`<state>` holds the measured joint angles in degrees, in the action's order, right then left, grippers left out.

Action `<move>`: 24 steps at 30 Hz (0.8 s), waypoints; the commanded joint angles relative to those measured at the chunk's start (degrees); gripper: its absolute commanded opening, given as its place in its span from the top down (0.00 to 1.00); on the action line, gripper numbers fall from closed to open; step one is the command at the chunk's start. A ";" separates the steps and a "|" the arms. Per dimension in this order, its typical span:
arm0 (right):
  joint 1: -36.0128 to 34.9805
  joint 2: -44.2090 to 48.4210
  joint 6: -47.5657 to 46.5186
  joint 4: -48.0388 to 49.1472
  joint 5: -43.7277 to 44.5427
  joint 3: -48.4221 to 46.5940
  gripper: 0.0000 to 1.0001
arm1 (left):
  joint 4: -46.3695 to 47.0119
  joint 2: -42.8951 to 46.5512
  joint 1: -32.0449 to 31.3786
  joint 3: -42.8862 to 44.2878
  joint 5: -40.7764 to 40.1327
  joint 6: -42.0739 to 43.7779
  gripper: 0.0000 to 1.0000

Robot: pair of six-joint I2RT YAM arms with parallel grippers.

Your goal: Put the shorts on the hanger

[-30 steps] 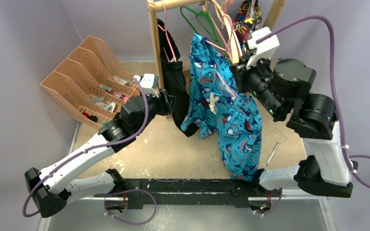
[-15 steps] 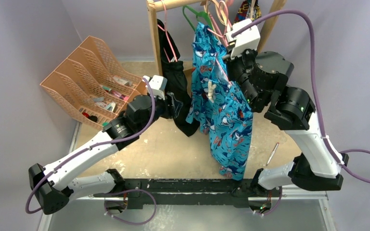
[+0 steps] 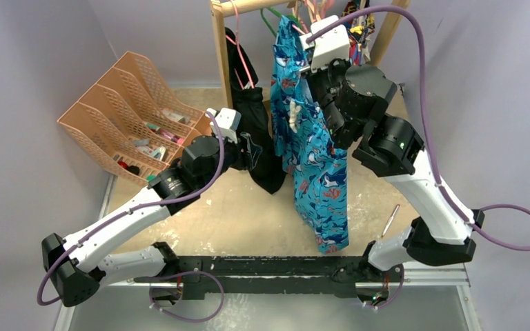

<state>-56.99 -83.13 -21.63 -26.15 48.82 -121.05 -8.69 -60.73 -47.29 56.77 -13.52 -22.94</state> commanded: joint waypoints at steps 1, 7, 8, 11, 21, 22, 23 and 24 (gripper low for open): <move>-0.14 2.76 0.92 7.67 -1.04 -1.03 1.00 | 1.22 1.18 0.18 1.15 -0.49 1.61 0.46; 0.42 4.85 12.36 4.09 -8.04 6.01 1.00 | -2.74 3.36 0.18 1.07 -3.65 2.56 0.45; 0.94 4.45 12.47 3.77 -8.56 6.35 1.00 | -3.68 3.79 0.18 0.96 -4.01 2.79 0.45; 3.70 3.18 13.09 3.61 -11.67 5.98 1.00 | -5.23 5.72 0.18 0.03 -5.40 2.74 0.45; 11.29 -1.58 12.45 9.74 -21.23 2.08 1.00 | -10.27 10.04 0.18 -2.39 -5.61 2.65 0.43; 11.63 -2.26 11.65 10.33 -21.78 1.64 1.00 | -10.49 10.61 0.18 -2.76 -5.68 2.90 0.42; 11.83 -3.16 10.81 10.80 -22.02 0.81 1.00 | -10.60 11.38 0.18 -3.26 -5.72 3.17 0.42; 11.94 -4.01 10.08 11.45 -21.68 -0.05 1.00 | -10.64 12.05 0.18 -3.94 -5.81 3.36 0.41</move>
<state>-45.98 -85.84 -9.17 -24.10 30.09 -116.20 -18.39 -51.35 -47.29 54.59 -18.44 -21.32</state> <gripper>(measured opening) 0.019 0.577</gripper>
